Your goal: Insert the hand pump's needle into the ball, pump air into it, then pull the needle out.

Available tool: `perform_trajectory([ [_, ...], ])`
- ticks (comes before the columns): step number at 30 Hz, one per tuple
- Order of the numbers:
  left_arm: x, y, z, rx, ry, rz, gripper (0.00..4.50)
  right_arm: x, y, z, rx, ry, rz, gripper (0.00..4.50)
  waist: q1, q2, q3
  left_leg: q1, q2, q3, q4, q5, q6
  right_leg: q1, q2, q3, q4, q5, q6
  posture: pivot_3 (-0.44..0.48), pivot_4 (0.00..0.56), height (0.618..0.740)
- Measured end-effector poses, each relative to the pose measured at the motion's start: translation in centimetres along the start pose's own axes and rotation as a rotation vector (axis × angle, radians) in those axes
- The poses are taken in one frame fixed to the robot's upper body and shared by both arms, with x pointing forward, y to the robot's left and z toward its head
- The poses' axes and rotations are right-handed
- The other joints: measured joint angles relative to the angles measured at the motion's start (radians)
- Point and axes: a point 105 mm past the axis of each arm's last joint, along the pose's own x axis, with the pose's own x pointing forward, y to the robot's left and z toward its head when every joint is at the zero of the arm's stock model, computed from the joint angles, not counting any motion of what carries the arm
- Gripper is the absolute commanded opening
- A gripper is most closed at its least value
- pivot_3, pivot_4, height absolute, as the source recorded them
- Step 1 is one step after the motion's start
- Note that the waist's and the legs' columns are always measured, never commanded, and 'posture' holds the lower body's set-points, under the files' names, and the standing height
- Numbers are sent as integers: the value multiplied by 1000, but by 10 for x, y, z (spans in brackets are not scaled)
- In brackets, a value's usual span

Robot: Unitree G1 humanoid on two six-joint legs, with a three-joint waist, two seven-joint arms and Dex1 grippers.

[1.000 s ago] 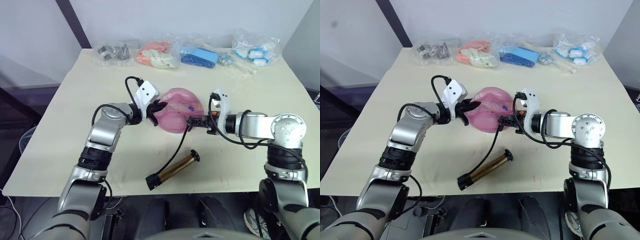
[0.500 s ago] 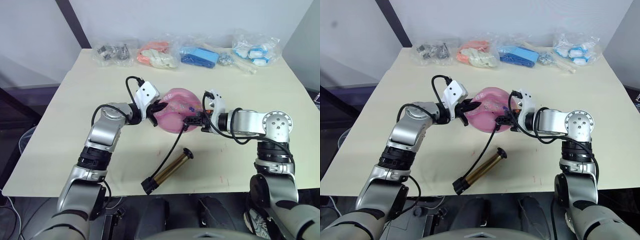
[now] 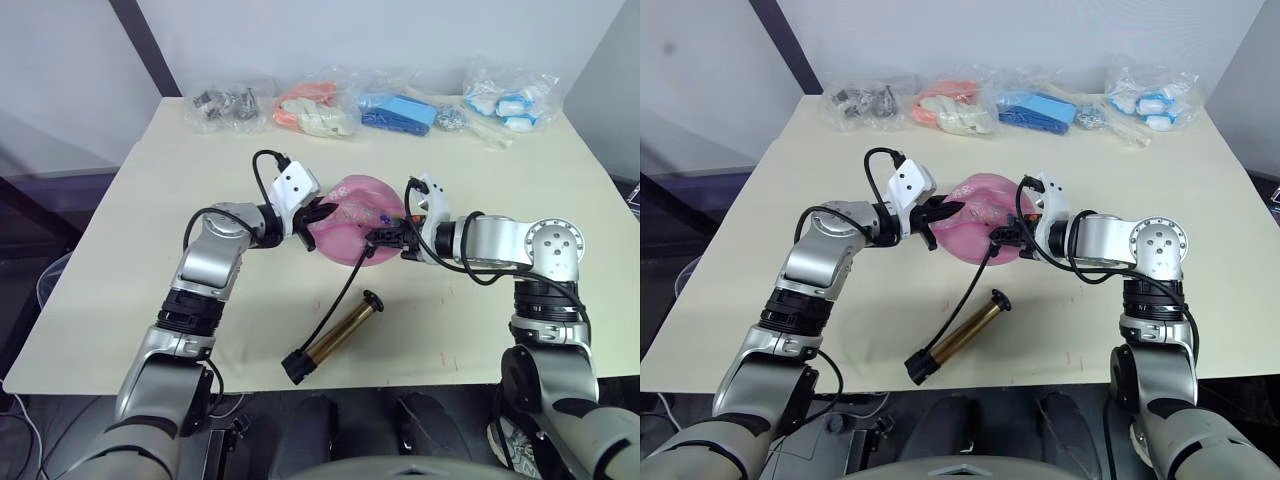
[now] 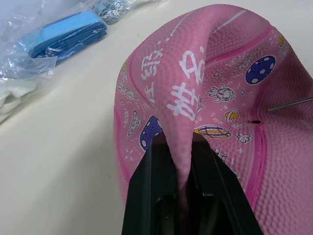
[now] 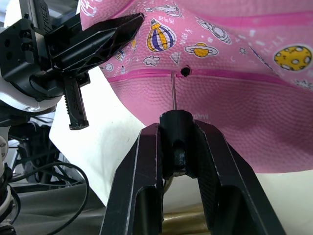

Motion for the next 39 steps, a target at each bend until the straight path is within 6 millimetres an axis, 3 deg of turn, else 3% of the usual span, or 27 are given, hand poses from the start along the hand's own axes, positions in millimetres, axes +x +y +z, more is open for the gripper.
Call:
perform_trajectory([
  [18, -1, 7, 1, 25, -40, 45, 41, 2, -2, -1, 22, 10, 0, 395, -23, 0, 0, -3, 0, 1, 0, 0, 0, -4, 0, 1, 1, 0, 0, 0, 150, 740],
  [31, -4, 3, -4, 82, -45, 33, 41, 8, -8, -2, 74, 21, -16, 395, -23, 0, 0, -3, 1, 1, 0, 0, 0, -4, 0, 1, 1, 0, 0, 0, 150, 740],
  [39, -5, 1, -6, 89, -54, 30, 41, 14, -1, 3, 70, 29, -9, 395, -23, 0, 0, -3, 1, 1, 0, 0, 0, -4, 0, 1, 1, 0, 0, 0, 150, 740],
])
